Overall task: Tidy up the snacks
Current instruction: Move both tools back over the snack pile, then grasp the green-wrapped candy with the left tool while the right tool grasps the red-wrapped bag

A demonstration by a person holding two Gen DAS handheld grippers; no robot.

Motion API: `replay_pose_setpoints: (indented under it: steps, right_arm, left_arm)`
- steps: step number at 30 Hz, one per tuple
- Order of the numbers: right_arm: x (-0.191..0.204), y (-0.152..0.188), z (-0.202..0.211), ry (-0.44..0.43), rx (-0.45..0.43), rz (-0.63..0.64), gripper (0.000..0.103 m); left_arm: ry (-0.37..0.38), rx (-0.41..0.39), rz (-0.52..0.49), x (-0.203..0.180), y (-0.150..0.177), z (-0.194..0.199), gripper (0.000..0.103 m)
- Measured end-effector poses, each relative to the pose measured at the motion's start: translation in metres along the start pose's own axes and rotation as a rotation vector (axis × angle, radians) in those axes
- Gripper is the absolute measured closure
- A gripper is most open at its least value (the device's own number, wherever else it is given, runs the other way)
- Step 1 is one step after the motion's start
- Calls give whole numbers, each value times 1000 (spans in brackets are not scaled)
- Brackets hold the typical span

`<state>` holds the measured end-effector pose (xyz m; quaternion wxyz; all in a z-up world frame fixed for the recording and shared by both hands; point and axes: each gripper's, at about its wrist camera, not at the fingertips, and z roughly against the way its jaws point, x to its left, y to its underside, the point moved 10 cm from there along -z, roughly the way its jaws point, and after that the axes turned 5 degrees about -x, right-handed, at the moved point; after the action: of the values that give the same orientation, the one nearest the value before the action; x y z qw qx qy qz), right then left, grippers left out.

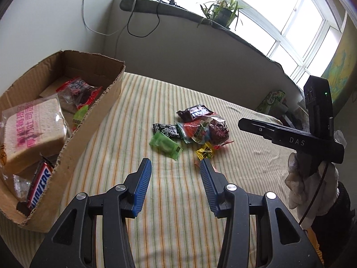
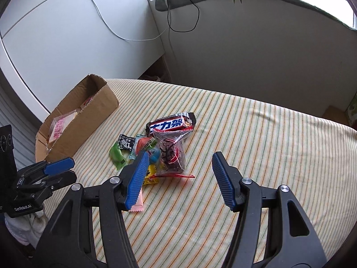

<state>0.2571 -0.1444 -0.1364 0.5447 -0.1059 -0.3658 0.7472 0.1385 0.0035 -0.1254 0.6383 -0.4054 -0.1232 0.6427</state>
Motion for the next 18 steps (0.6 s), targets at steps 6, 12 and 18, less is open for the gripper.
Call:
replay_pose_setpoints:
  steps: [6, 12, 18]
  right_arm:
    - [4, 3, -17, -25, 22, 7, 41]
    - [6, 5, -28, -39, 36, 8, 42]
    - [7, 6, -37, -49, 47, 10, 44]
  left_arm:
    - [-7, 36, 11, 1, 0, -23, 59]
    - [-10, 62, 33, 3, 0, -39, 59]
    - [-22, 79, 11, 0, -2, -51, 59]
